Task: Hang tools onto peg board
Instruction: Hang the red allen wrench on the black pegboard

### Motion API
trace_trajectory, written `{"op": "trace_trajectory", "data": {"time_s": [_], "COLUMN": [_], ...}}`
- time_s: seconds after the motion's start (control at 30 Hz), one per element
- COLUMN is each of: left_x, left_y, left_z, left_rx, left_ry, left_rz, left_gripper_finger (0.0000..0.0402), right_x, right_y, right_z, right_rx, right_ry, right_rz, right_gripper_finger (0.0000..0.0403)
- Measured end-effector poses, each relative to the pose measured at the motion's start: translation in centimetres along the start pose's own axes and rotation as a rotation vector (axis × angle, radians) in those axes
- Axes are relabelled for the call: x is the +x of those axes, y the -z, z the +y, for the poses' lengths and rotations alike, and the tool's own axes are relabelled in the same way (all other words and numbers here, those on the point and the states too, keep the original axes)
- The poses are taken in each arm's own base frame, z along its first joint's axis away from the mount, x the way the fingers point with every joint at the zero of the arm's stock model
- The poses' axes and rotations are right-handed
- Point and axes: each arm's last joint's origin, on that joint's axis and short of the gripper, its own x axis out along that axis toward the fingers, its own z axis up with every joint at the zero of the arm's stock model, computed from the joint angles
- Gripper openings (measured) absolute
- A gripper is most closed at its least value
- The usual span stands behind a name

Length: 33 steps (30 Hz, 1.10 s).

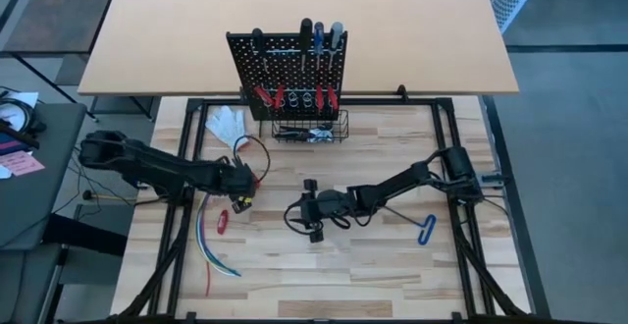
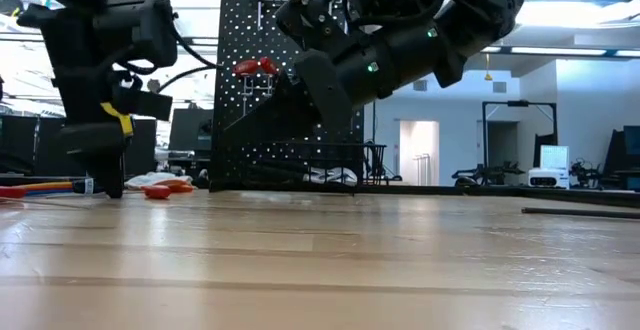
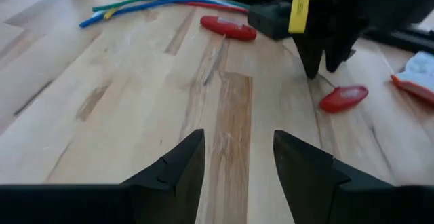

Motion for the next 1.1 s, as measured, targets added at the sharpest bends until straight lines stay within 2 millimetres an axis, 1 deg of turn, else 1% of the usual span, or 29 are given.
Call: {"op": "trace_trajectory", "data": {"time_s": [0.17, 0.2, 0.37, 0.47, 0.53, 0.6, 0.7, 0.73, 0.8, 0.9, 0.97, 1.03, 1.1], "left_x": [0.1, 0.1, 0.2, -0.1, -0.3, -0.8, -1.4, -1.7, -2.2, -2.8, -3.1, -3.3, -3.6], "left_y": [-0.6, -0.8, -1.8, -2.7, -3.0, -3.5, -4.1, -4.4, -4.9, -5.2, -5.1, -4.9, -4.8], "left_z": [0.0, 0.0, -0.1, -0.6, -1.1, -1.8, -2.5, -2.7, -3.1, -3.5, -3.6, -3.6, -3.7], "left_rx": [0.036, 0.048, 0.107, 0.119, 0.149, 0.183, 0.229, 0.244, 0.258, 0.266, 0.241, 0.215, 0.21], "left_ry": [0.038, 0.049, 0.091, 0.144, 0.186, 0.216, 0.244, 0.248, 0.242, 0.177, 0.06, -0.065, -0.138], "left_rz": [-0.05, -0.06, -0.151, -0.236, -0.287, -0.363, -0.474, -0.514, -0.599, -0.683, -0.719, -0.733, -0.749], "left_gripper_finger": [0.0021, 0.0011, 0.0004, 0.0002, 0.0001, 0.0001, 0.0001, 0.0001, 0.0001, 0.0001, 0.0, 0.0, 0.0], "right_x": [0.0, 0.0, 0.0, 0.0, -0.2, -1.3, -4.0, -4.9, -6.5, -7.7, -8.1, -8.2, -7.6], "right_y": [0.1, 0.1, 0.1, 0.0, -0.2, -1.0, -3.7, -4.3, -4.6, -3.0, -1.6, -0.4, 1.2], "right_z": [-0.2, -0.2, -0.2, -0.2, -0.4, -0.4, -0.4, -0.3, 0.1, 0.1, -0.4, -1.2, -1.8], "right_rx": [0.0, -0.001, -0.001, 0.001, 0.0, -0.034, -0.068, -0.071, -0.076, -0.053, -0.003, 0.099, 0.217], "right_ry": [0.003, 0.003, 0.003, 0.013, 0.058, 0.14, 0.261, 0.281, 0.297, 0.318, 0.353, 0.386, 0.4], "right_rz": [0.003, 0.006, 0.006, -0.002, 0.01, 0.063, 0.053, 0.035, 0.0, -0.066, -0.135, -0.217, -0.248], "right_gripper_finger": [0.0179, 0.0179, 0.0179, 0.0179, 0.0179, 0.0179, 0.0179, 0.0179, 0.0179, 0.0179, 0.0179, 0.0179, 0.0179]}}
